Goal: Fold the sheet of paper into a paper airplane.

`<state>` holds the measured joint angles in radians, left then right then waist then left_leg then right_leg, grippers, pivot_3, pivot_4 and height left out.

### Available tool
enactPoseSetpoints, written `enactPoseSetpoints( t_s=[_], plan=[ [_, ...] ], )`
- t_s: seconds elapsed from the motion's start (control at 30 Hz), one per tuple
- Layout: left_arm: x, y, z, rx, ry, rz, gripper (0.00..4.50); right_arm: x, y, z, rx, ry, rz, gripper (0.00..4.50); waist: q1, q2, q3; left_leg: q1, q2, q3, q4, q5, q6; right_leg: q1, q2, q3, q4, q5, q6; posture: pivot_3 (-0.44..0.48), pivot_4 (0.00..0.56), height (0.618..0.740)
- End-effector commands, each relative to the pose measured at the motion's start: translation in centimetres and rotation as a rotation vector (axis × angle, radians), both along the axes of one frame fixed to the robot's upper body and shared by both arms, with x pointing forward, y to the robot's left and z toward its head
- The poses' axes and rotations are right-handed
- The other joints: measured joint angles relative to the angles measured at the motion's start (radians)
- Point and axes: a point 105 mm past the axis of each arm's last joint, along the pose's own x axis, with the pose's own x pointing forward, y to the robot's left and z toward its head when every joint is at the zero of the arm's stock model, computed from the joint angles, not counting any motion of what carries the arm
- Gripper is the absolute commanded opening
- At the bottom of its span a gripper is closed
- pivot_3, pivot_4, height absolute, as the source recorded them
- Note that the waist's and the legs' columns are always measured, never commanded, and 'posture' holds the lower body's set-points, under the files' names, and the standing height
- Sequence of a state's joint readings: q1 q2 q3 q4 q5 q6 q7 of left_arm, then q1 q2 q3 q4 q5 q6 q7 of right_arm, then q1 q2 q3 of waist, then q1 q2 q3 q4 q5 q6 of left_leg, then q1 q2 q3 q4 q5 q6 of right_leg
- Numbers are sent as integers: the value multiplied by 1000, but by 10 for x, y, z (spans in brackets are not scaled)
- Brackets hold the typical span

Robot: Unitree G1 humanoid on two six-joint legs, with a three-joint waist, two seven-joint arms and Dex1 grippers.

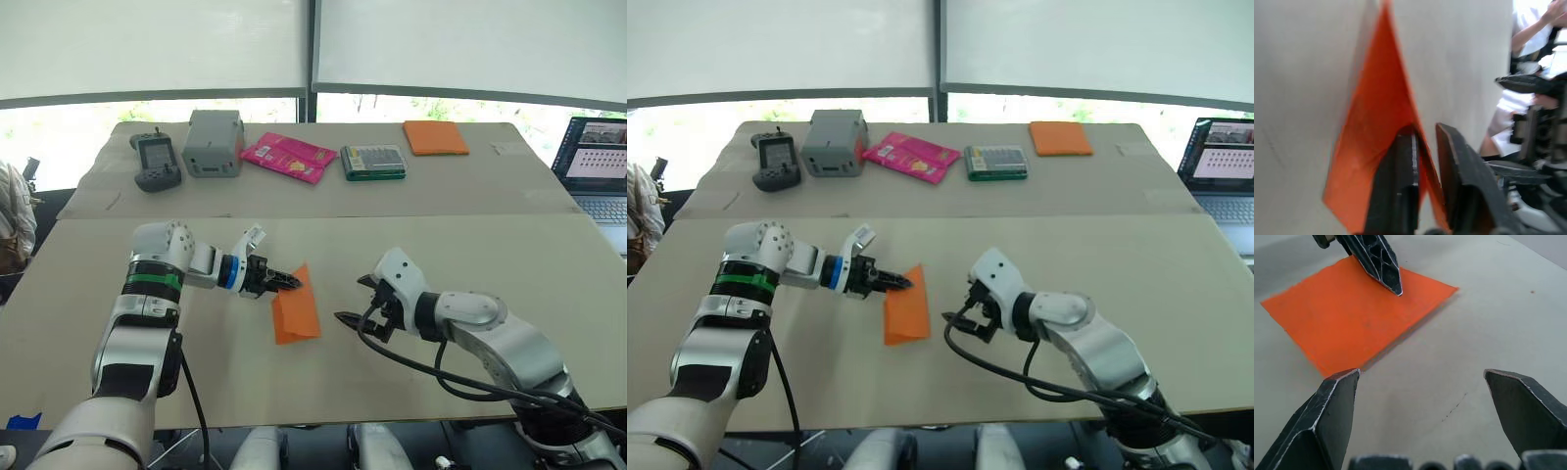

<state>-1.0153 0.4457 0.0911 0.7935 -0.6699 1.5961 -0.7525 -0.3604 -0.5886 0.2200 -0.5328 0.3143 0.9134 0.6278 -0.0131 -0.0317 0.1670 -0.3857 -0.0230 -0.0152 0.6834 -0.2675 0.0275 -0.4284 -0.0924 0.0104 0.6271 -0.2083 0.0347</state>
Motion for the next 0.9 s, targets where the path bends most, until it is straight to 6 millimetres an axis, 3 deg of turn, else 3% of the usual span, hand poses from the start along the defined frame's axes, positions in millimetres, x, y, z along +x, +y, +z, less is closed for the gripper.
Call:
enactPoseSetpoints(
  t_s=[0.03,0.2,0.4,0.63,0.8,0.9],
  plan=[
    [6,0,13,-125,62,66,53,12,-11,23,0,-111,-35,4500,-1,0,0,0,0,0,0,0,0,0,0,0,0,0,0,0,150,740],
    [13,-8,15,-169,108,126,53,27,-27,34,-15,-171,-98,4500,1,0,0,0,0,0,0,0,0,0,-1,0,1,0,0,0,150,740],
    [26,-14,-3,-116,104,324,53,45,-42,49,-27,-254,-173,4500,5,0,0,0,0,0,0,0,-1,-1,-4,1,1,1,1,0,150,740],
    [21,-43,-12,-129,154,522,53,48,-42,52,-31,-277,-174,4500,11,-1,0,-6,-2,0,0,1,-4,-7,-6,3,1,2,3,0,150,740],
    [17,-49,-10,-130,161,560,53,47,-39,52,-34,-280,-158,4500,4,-1,0,-6,0,1,-3,3,-8,-10,-3,4,3,3,1,0,150,740],
    [17,-44,-6,-105,127,559,906,46,-37,52,-35,-279,-149,4500,12,-1,0,-7,-1,1,-2,4,-8,-10,-3,3,3,3,1,0,150,740]
  ],
)
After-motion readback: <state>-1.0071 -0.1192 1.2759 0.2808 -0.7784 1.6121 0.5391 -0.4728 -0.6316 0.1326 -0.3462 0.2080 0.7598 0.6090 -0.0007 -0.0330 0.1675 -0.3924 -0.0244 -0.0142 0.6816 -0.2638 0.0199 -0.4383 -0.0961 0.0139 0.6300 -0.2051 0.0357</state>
